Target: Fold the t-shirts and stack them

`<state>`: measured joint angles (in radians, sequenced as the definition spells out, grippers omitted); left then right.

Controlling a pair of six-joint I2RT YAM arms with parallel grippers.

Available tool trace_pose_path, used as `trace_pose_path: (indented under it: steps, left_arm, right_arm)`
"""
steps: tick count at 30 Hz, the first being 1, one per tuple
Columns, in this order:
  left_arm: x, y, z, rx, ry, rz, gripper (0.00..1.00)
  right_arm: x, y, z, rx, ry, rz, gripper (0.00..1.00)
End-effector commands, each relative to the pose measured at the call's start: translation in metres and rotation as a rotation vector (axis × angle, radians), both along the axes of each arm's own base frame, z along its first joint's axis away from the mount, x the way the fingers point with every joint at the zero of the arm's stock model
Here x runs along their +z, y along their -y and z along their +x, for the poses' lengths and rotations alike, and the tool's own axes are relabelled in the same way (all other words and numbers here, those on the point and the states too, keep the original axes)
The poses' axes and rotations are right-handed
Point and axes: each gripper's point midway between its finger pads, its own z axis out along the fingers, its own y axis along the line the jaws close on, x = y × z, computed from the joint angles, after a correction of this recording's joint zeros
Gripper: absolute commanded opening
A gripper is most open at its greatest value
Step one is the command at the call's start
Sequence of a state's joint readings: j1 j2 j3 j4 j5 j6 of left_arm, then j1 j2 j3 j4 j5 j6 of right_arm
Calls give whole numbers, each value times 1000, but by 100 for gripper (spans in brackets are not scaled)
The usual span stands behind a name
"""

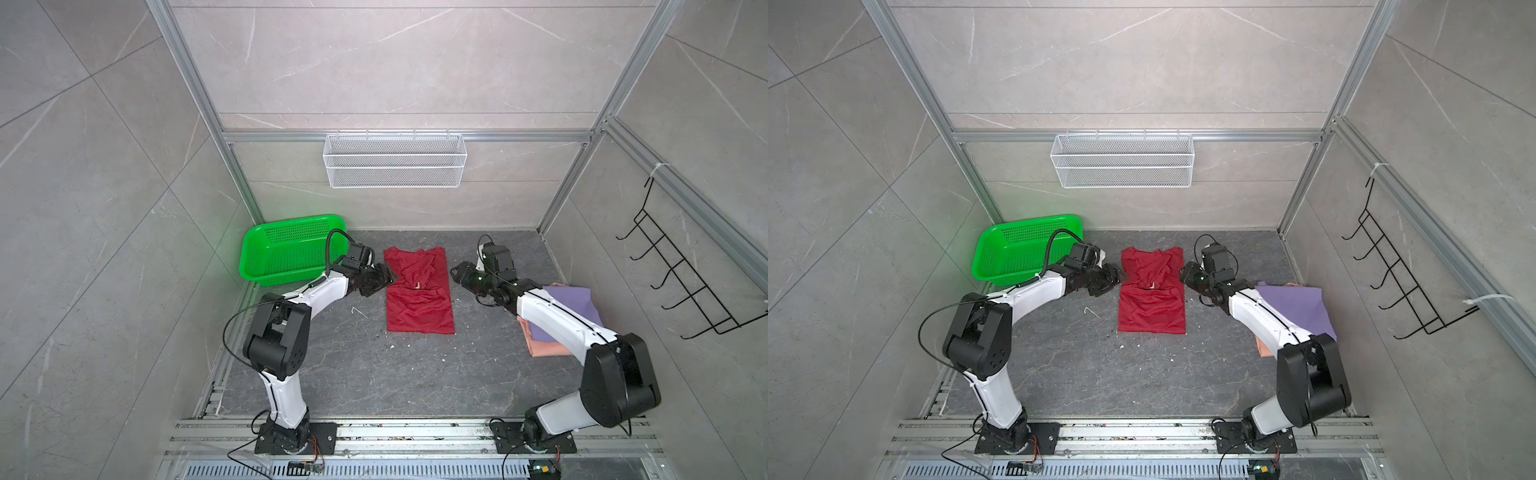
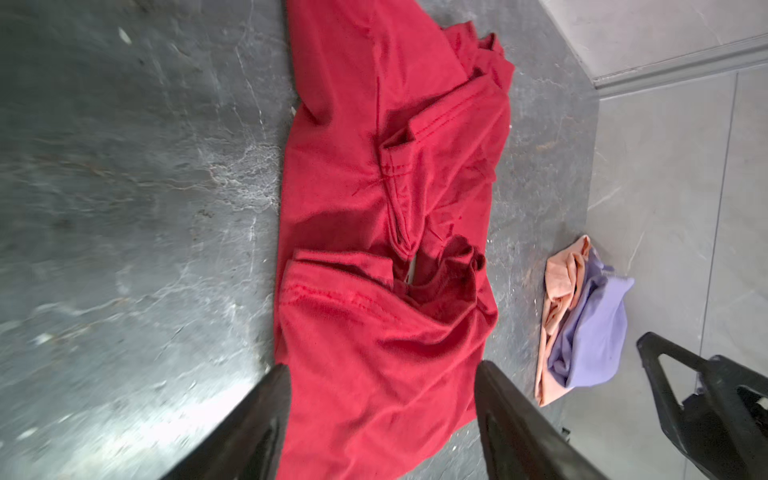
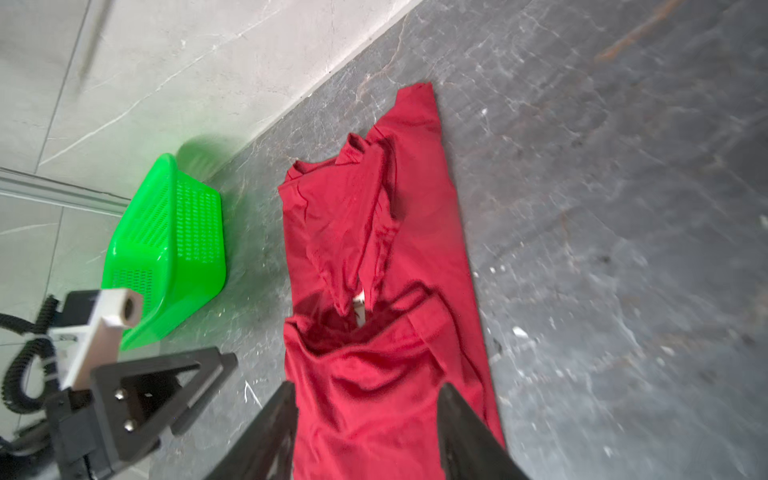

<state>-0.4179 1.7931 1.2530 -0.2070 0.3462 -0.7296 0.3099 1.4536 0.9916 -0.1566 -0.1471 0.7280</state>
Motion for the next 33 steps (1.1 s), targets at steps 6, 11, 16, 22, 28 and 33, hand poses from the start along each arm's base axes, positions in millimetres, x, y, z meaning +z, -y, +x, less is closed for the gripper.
trace_pose_path:
  steps: [6,11,16,22,28,33]
  left_arm:
    - [3,-22,-68,-6,-19,28,78]
    - [-18,-17,-114,-13,-89,24,78]
    - [-44,-13,-136,11,-168,-57,74]
    - [-62,-6,-136,34,-212,-106,74]
    - [-81,8,-129,47,-268,-154,73]
    - [-97,11,-125,55,-294,-136,69]
  right_arm:
    - [-60,8,-91,18,-200,52,60]
    - [-89,-4,-123,18,-262,128,61]
    - [-116,-15,-136,4,-303,171,61]
    - [-131,-29,-127,-12,-304,211,61]
    - [-144,-25,-120,-62,-324,180,61]
    - [-158,-21,-115,-99,-341,157,60]
